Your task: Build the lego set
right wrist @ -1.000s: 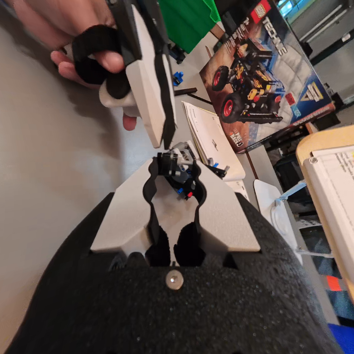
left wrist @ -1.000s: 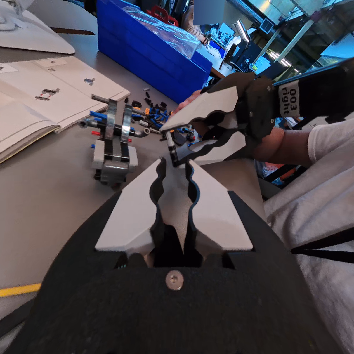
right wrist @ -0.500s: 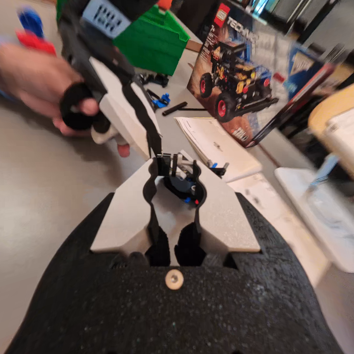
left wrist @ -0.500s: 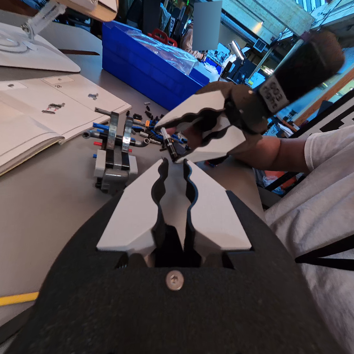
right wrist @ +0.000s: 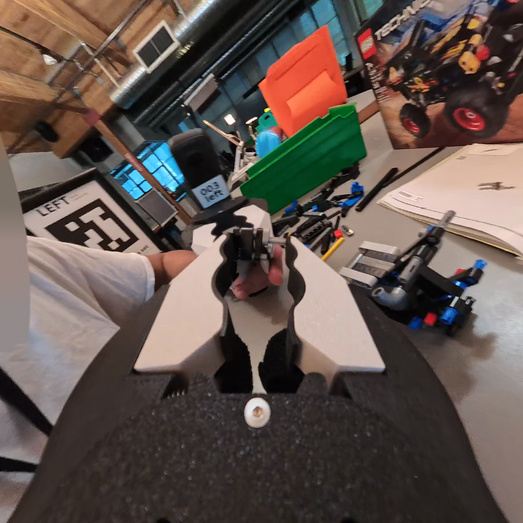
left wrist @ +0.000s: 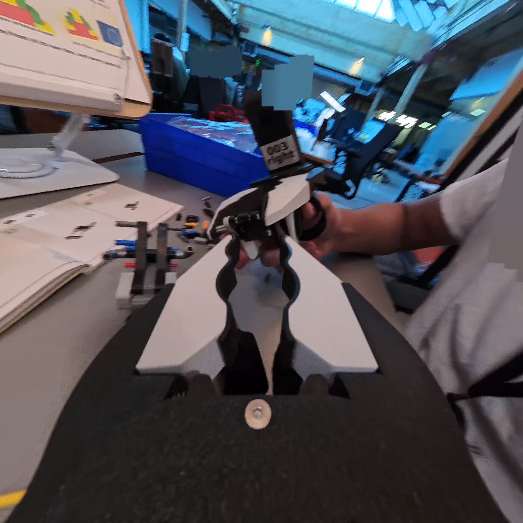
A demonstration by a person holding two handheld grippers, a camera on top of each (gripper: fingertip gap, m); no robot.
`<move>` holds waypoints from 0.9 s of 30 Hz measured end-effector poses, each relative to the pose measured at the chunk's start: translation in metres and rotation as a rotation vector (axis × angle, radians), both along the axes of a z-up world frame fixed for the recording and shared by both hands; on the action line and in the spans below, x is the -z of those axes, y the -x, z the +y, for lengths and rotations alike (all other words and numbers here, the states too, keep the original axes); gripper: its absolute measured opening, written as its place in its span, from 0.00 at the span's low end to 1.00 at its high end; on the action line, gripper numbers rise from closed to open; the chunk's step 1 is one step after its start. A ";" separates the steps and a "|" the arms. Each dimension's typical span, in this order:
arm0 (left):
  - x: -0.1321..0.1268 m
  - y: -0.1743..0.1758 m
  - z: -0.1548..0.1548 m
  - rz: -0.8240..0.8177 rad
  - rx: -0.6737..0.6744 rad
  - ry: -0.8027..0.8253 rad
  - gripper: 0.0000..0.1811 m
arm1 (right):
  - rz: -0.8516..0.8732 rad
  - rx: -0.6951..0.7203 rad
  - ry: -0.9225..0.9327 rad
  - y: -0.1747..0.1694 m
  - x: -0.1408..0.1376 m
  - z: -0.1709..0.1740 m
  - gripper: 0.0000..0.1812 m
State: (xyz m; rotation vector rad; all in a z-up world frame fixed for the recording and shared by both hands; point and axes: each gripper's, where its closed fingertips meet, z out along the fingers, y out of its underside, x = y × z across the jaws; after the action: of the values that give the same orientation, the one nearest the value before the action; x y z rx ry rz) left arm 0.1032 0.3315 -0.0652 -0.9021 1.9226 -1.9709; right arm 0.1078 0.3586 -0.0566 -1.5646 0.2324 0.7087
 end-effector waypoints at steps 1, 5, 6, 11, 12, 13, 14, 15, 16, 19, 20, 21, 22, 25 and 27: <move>-0.004 0.003 -0.001 0.026 0.038 0.053 0.15 | 0.008 -0.019 -0.011 0.002 -0.002 -0.001 0.19; -0.015 0.006 0.001 0.117 0.128 0.234 0.12 | 0.050 -0.054 -0.062 0.008 -0.009 -0.002 0.19; -0.016 0.007 0.002 0.124 0.139 0.254 0.12 | 0.074 -0.065 -0.073 0.009 -0.010 -0.002 0.19; -0.014 0.008 0.001 0.137 0.157 0.253 0.12 | 0.088 -0.096 -0.075 0.011 -0.008 -0.003 0.19; -0.013 0.009 0.001 0.141 0.163 0.248 0.12 | 0.075 -0.106 -0.065 0.011 -0.007 -0.004 0.19; -0.013 0.010 0.001 0.142 0.168 0.245 0.12 | 0.059 -0.119 -0.057 0.012 -0.006 -0.005 0.20; -0.013 0.010 0.001 0.139 0.166 0.246 0.12 | 0.039 -0.124 -0.051 0.012 -0.005 -0.006 0.20; -0.014 0.010 0.001 0.135 0.167 0.249 0.11 | 0.019 -0.128 -0.052 0.012 -0.005 -0.007 0.20; -0.015 0.011 0.001 0.134 0.171 0.250 0.11 | 0.002 -0.129 -0.052 0.012 -0.006 -0.008 0.20; -0.015 0.011 0.000 0.121 0.169 0.239 0.11 | -0.007 -0.133 -0.055 0.013 -0.006 -0.008 0.20; -0.015 0.011 0.000 0.115 0.164 0.240 0.11 | 0.002 -0.129 -0.063 0.013 -0.007 -0.007 0.20; -0.016 0.011 0.000 0.109 0.163 0.242 0.11 | 0.016 -0.132 -0.071 0.013 -0.008 -0.007 0.20; -0.017 0.011 0.000 0.102 0.160 0.242 0.11 | 0.029 -0.134 -0.079 0.013 -0.008 -0.008 0.20; -0.019 0.012 -0.001 0.057 0.141 0.234 0.11 | 0.069 -0.147 -0.099 0.015 -0.011 -0.008 0.19; -0.021 0.012 -0.001 0.033 0.126 0.223 0.11 | 0.088 -0.154 -0.103 0.016 -0.012 -0.008 0.19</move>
State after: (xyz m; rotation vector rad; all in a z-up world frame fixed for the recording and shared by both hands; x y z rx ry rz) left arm 0.0915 0.3302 -0.0446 -0.8918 1.8443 -2.2935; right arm 0.0921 0.3508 -0.0445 -1.4651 0.1395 0.8977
